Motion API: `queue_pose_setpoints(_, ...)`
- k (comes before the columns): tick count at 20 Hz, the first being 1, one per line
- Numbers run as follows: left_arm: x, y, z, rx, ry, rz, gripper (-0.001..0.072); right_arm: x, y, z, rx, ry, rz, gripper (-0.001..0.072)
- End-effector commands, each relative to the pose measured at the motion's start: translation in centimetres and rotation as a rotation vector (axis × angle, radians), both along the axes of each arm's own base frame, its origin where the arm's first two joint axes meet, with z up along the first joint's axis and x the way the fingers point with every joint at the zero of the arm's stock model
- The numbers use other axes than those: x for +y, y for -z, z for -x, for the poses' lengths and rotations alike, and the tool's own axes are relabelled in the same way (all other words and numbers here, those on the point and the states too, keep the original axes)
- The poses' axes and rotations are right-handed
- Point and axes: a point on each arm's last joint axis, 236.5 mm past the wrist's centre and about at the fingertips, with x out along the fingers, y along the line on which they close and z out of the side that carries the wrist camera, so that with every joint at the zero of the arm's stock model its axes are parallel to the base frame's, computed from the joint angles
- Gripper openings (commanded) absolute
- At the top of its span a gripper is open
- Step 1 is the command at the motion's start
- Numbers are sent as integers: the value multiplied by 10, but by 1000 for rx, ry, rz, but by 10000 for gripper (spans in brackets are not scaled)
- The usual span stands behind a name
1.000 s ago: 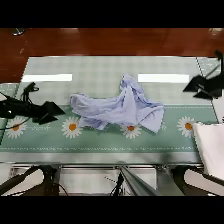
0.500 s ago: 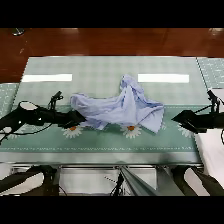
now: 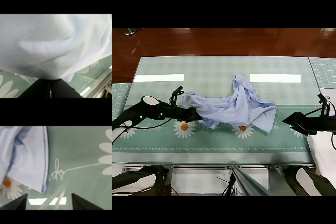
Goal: Fold the shirts.
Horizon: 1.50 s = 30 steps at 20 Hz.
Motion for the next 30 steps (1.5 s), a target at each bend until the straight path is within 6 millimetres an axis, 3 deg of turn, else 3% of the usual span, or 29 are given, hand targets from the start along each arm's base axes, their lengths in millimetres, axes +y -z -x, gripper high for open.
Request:
queue_pose_setpoints(1, -1, -5, -5, -10, 6, 8, 24, 7, 15, 4, 62, -34, -15, 628)
queue_pose_setpoints(8, -3, -7, -1, 2, 21, 19, 24, 59, 59, -14, 129, -114, -91, 628)
queue_pose_setpoints(10, -3, -7, 0, 2, 21, 20, 24, 85, 63, -19, 126, -137, -154, 628)
queue_pose_setpoints(13, -3, -7, 0, 3, 22, 20, 24, 109, 60, -35, 88, -152, -184, 590)
queue_pose_setpoints(14, -2, -7, -1, 1, 20, 19, 24, 113, 59, -38, 78, -172, -174, 483)
queue_pose_setpoints(15, 1, -7, -3, 0, 8, 19, 24, 118, 56, -43, 64, -191, -171, 204)
queue_pose_setpoints(16, 3, -9, -7, -1, -2, 22, 24, 122, 49, -51, 36, -212, -166, 28)
queue_pose_setpoints(18, 6, -32, -21, -37, 3, 54, 24, 128, 19, -70, -15, -264, -187, 27)
queue_pose_setpoints(20, 15, -89, -62, -162, -39, 77, 23, 123, -42, -108, -117, -319, -153, 26)
queue_pose_setpoints(21, 22, -135, -90, -279, -80, 80, 23, 119, -85, -134, -205, -311, -117, 26)
queue_pose_setpoints(23, 33, -252, -130, -567, -126, 89, 22, 111, -202, -180, -473, -297, -36, 26)
queue_pose_setpoints(24, 38, -320, -135, -720, -139, 95, 23, 104, -269, -190, -625, -293, 21, 26)
queue_pose_setpoints(26, 47, -441, -119, -1003, -151, 97, 22, 88, -384, -181, -884, -266, 152, 26)
queue_pose_setpoints(27, 51, -489, -103, -1126, -156, 87, 23, 83, -440, -161, -1017, -252, 207, 26)
queue_pose_setpoints(28, 60, -530, -83, -1209, -195, 70, 22, 78, -485, -135, -1132, -232, 261, 26)
queue_pose_setpoints(30, 85, -578, -49, -1334, -272, -68, 22, 68, -541, -79, -1294, -180, 341, 26)
